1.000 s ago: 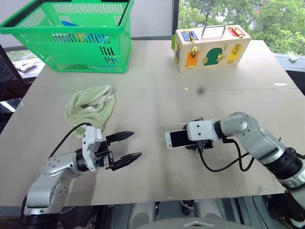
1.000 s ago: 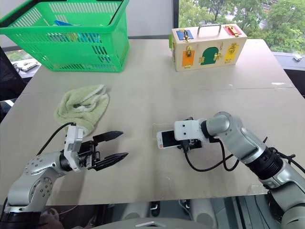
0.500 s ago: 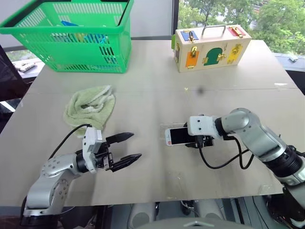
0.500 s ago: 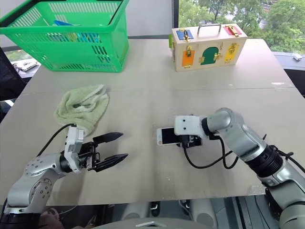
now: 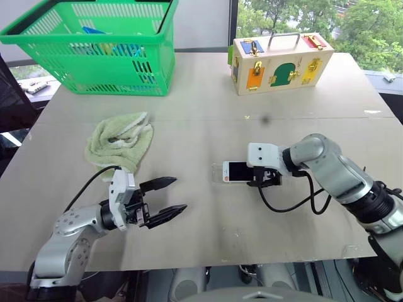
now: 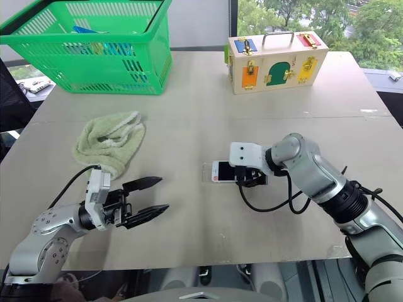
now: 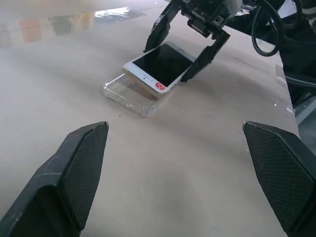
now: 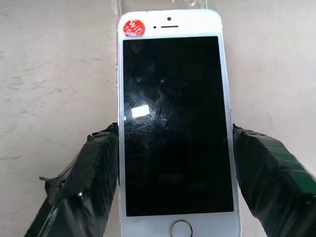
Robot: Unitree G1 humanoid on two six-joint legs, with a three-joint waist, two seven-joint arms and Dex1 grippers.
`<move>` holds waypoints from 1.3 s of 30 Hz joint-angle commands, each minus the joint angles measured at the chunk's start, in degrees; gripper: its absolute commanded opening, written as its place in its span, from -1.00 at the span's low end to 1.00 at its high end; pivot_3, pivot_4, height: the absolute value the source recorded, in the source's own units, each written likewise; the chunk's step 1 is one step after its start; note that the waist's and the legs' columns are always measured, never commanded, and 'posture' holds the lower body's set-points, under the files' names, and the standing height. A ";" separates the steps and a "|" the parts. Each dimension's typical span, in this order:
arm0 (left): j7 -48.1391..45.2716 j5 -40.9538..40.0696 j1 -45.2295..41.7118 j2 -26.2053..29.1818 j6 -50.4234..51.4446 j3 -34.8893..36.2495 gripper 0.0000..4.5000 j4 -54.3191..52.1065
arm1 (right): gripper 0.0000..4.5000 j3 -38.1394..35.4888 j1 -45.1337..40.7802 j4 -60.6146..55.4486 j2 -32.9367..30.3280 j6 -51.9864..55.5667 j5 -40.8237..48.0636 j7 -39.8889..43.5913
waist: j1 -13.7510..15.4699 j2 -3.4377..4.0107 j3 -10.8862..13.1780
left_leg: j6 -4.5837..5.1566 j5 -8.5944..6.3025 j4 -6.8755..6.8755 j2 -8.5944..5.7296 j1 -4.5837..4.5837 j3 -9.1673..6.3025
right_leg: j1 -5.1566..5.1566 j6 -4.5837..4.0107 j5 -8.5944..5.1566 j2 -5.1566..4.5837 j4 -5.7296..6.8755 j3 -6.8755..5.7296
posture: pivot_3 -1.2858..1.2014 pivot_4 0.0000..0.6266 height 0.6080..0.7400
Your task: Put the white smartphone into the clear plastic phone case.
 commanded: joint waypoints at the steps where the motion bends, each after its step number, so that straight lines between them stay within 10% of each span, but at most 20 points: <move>1: 0.03 -0.96 0.44 -0.07 -0.54 0.34 1.00 -2.14 | 0.37 0.77 -0.98 -0.50 -0.33 0.60 -1.42 0.12 | 0.00 0.00 0.00 | 0.00 0.00 0.00 0.00 0.00 0.00 | 0.00 0.00 0.00 0.00 0.00 0.00 | 0.03 -0.52 1.00; 39: -0.14 -0.17 0.14 -0.62 -1.23 -0.55 1.00 -1.45 | 0.37 5.41 -0.31 -2.37 1.35 6.70 -4.02 0.83 | -0.04 -0.02 -0.02 | 0.00 0.00 0.00 0.00 0.04 0.00 | 0.02 0.00 0.00 -0.03 0.01 -0.03 | 0.03 -0.52 1.00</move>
